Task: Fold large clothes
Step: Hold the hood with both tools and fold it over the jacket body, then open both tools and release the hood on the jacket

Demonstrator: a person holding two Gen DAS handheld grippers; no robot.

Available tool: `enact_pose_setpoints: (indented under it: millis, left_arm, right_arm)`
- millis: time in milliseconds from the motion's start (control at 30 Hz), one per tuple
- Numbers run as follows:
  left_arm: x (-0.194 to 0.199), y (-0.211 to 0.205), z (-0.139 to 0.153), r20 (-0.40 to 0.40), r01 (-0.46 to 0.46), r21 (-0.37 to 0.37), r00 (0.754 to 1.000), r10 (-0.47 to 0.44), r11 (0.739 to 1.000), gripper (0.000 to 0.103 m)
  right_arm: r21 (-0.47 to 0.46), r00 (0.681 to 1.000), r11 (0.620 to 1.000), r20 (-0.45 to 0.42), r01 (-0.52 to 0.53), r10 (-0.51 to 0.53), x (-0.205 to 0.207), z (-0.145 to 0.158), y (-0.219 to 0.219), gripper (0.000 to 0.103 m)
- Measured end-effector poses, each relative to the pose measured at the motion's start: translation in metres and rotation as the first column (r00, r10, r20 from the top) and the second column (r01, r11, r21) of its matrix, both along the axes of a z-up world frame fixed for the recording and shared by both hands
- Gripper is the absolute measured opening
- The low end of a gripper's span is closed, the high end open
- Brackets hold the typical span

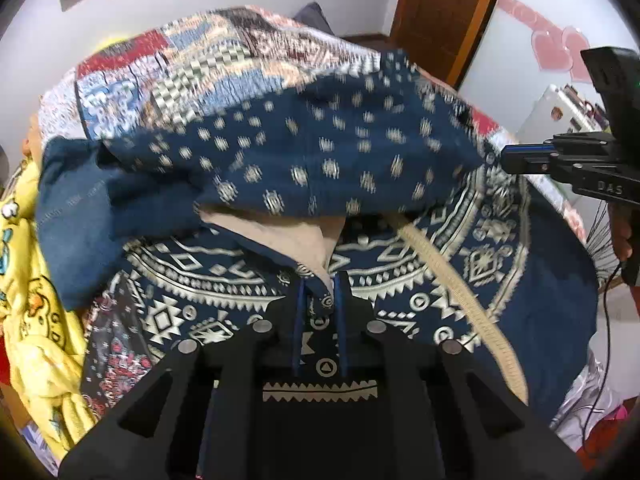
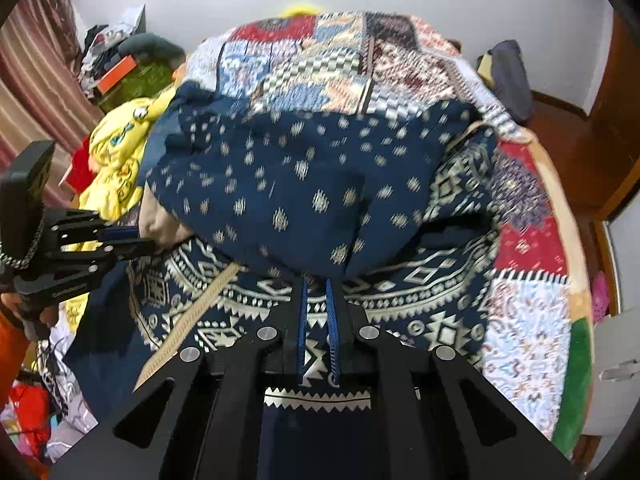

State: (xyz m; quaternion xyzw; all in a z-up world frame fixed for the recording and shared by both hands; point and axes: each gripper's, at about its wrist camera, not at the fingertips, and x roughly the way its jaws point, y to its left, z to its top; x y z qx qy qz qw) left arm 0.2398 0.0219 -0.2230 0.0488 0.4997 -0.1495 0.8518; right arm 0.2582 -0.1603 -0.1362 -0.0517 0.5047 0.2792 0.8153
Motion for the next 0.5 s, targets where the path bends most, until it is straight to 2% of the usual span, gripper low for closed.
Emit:
enact_pose_setpoints:
  millis: [33,67,100,133,167,233,367,500]
  left_arm:
    - [-0.001,0.001,0.008,0.020,-0.009,-0.001,1.000,0.009,1.000,0.019]
    - [-0.001,0.001,0.017,0.047,-0.018,0.000,0.999,0.018,1.000,0.029]
    - [-0.001,0.002,0.023,0.067,-0.023,0.005,0.998,0.023,1.000,0.041]
    - [0.000,0.001,0.032,0.100,-0.031,0.015,0.995,0.029,0.999,0.046]
    - [0.002,0.000,0.039,0.128,-0.038,0.019,0.991,0.036,0.999,0.052]
    - [0.012,0.000,0.049,0.140,-0.046,0.007,0.989,0.045,0.999,0.058]
    - [0.039,-0.006,0.050,0.100,-0.037,-0.070,0.994,0.044,0.997,0.058]
    - [0.065,-0.023,0.035,0.074,-0.034,-0.041,0.997,0.037,0.999,0.058]
  right_arm:
    - [0.000,1.000,1.000,0.012,0.009,-0.009,0.001,0.005,-0.001,0.022]
    - [0.005,1.000,1.000,0.026,0.016,-0.016,0.002,0.008,-0.002,0.029]
    - [0.016,0.998,0.999,0.048,0.032,-0.033,0.003,0.015,-0.004,0.040]
    - [0.020,0.997,0.999,0.063,0.048,-0.049,0.004,0.019,-0.005,0.053]
    - [0.025,0.995,0.998,0.077,0.065,-0.067,0.005,0.023,-0.006,0.061]
    - [0.046,0.990,0.994,0.093,0.100,-0.104,0.008,0.030,-0.009,0.063]
    - [0.067,0.987,0.989,0.084,0.135,-0.140,0.014,0.032,-0.015,0.063]
    - [0.065,0.984,0.984,0.059,0.165,-0.169,0.017,0.026,-0.021,0.063]
